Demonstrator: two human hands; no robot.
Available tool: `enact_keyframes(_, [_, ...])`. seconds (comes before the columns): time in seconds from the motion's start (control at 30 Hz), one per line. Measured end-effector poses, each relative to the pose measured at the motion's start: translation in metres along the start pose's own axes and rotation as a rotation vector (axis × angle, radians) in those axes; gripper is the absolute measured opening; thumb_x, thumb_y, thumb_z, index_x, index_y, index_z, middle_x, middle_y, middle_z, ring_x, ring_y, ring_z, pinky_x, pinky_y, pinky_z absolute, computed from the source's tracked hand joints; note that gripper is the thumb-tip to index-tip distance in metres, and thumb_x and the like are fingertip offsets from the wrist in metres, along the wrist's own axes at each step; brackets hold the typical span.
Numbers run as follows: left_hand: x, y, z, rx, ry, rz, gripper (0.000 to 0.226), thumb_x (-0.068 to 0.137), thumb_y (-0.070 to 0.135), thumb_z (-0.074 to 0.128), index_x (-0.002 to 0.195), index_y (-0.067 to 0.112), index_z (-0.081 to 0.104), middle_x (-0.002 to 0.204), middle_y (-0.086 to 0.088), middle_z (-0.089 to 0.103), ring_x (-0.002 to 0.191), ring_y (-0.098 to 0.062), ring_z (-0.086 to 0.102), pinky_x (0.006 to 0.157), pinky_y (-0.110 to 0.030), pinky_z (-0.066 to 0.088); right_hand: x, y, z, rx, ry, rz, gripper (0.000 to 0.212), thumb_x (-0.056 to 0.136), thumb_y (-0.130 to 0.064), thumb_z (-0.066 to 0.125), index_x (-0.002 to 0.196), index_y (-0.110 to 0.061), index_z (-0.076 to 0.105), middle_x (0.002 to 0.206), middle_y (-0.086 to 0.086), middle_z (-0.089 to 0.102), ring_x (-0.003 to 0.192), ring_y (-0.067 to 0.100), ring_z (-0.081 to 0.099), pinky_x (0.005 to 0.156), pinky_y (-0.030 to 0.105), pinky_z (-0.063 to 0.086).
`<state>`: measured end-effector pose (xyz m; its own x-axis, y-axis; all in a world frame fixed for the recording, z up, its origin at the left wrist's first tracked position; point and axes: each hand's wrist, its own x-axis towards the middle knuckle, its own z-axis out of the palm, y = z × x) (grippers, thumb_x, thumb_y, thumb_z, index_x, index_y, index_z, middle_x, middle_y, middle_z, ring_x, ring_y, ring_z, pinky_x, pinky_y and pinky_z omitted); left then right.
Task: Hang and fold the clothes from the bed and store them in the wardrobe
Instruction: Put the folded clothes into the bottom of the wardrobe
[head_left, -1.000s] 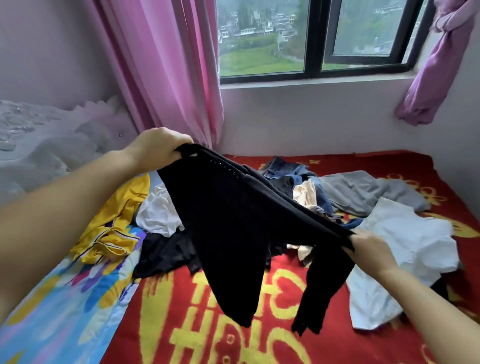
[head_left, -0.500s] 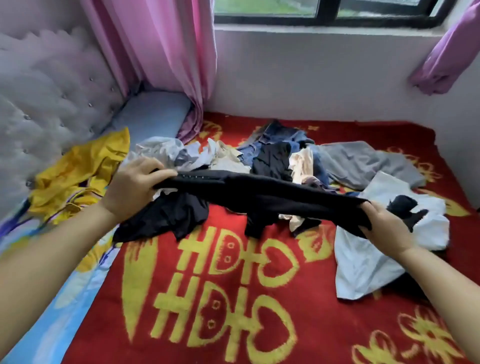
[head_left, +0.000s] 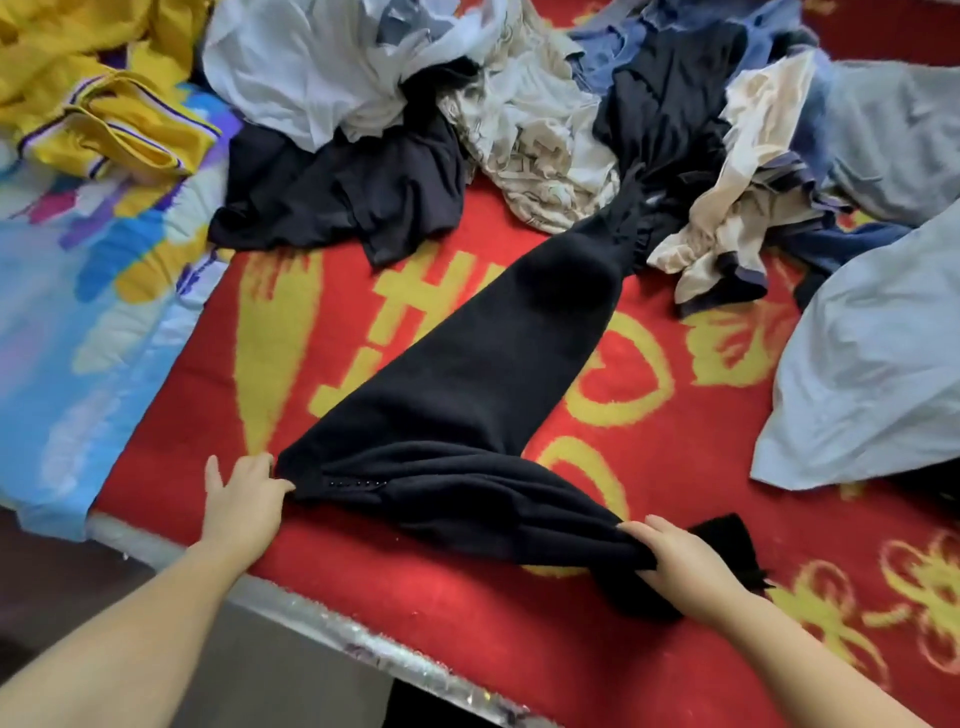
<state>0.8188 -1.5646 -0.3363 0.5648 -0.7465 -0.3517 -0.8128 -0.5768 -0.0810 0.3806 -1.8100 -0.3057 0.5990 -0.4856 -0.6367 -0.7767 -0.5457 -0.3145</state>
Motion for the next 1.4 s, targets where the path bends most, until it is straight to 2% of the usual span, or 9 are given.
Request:
enact_keyframes(0.23, [-0.039,0.154,-0.029,-0.115,0.061,0.6,0.093,0.058,0.055,0.081,0.138,0.018,0.051,0.139,-0.005,0.053,0.13,-0.023,0.05,0.106,-0.053,0.039,-0.005,-0.025,-0.031,-0.118,-0.007,-0.112,0.043,0.09,-0.032,0.058,0.132,-0.035,0.053,0.104,-0.003,0.052,0.089,0.03,0.063,0.073,0.036,0.044])
enact_keyframes(0.4, [-0.04,0.26,-0.023,-0.244,-0.194,0.439,0.092,0.085,0.028,0.063,0.155,0.023,0.002,0.161,-0.001,0.011,0.149,-0.017,0.004,0.118,-0.05,-0.001,-0.007,-0.034,-0.054,-0.283,-0.058,-0.185,0.043,0.09,-0.024,0.053,0.132,-0.028,0.045,0.111,0.002,0.046,0.078,0.033,0.06,0.059,0.036,0.037])
enact_keyframes(0.57, [-0.028,0.258,-0.016,-0.169,-0.123,0.379,0.055,0.083,0.004,0.058,0.134,0.021,0.048,0.132,0.0,0.047,0.129,-0.017,0.042,0.119,-0.052,0.008,-0.025,-0.013,-0.075,-0.478,-0.172,0.12,0.032,0.094,-0.015,0.046,0.125,-0.017,0.042,0.119,0.007,0.048,0.101,0.03,0.062,0.067,0.037,0.042])
enact_keyframes(0.67, [-0.038,0.236,-0.015,-0.114,0.069,0.409,0.057,0.049,0.01,0.086,0.103,0.02,0.071,0.093,0.0,0.064,0.085,-0.019,0.065,0.099,-0.048,0.046,-0.039,0.0,-0.101,-0.431,0.207,0.2,0.026,0.091,-0.027,0.058,0.115,-0.017,0.052,0.109,0.005,0.05,0.086,0.029,0.065,0.058,0.033,0.04])
enact_keyframes(0.8, [-0.052,0.202,-0.003,-0.084,0.079,0.441,0.069,0.032,0.02,0.093,0.098,0.014,0.073,0.089,-0.003,0.066,0.08,-0.022,0.068,0.09,-0.046,0.054,-0.062,0.016,-0.102,-0.313,0.619,0.049,0.048,0.054,0.01,0.079,0.097,-0.009,0.068,0.078,0.008,0.052,0.053,0.03,0.055,0.036,0.025,0.029])
enact_keyframes(0.97, [-0.064,0.197,0.009,-0.034,0.084,0.475,0.062,0.036,0.017,0.094,0.096,0.012,0.076,0.097,-0.008,0.07,0.088,-0.023,0.071,0.084,-0.048,0.055,-0.067,0.062,-0.029,-0.483,-0.008,0.262,0.056,0.09,-0.01,0.052,0.142,-0.022,0.04,0.123,0.005,0.054,0.111,0.025,0.057,0.076,0.036,0.051])
enact_keyframes(1.1, [-0.06,0.203,0.01,-0.116,0.147,0.385,0.061,0.044,0.005,0.091,0.102,0.007,0.074,0.103,-0.014,0.069,0.09,-0.029,0.07,0.082,-0.045,0.057,-0.054,0.073,0.008,-0.103,-0.34,0.45,0.045,0.098,-0.028,0.047,0.14,-0.015,0.038,0.133,0.009,0.053,0.124,0.026,0.052,0.096,0.034,0.046])
enact_keyframes(1.27, [-0.049,0.206,0.012,-0.091,0.139,0.302,0.064,0.05,0.005,0.09,0.111,0.004,0.07,0.112,-0.019,0.066,0.101,-0.034,0.067,0.084,-0.047,0.054,-0.029,0.074,0.009,0.471,0.357,0.697,0.033,0.093,-0.023,0.06,0.115,0.0,0.05,0.117,0.025,0.058,0.107,0.039,0.057,0.086,0.04,0.043])
enact_keyframes(1.4, [-0.043,0.217,0.018,-0.06,0.083,0.274,0.068,0.047,0.011,0.094,0.111,0.005,0.071,0.11,-0.018,0.067,0.102,-0.033,0.066,0.09,-0.054,0.05,-0.014,0.085,0.004,0.659,0.449,0.71,0.063,0.088,-0.022,0.068,0.139,-0.005,0.035,0.129,0.024,0.052,0.116,0.041,0.054,0.095,0.044,0.042])
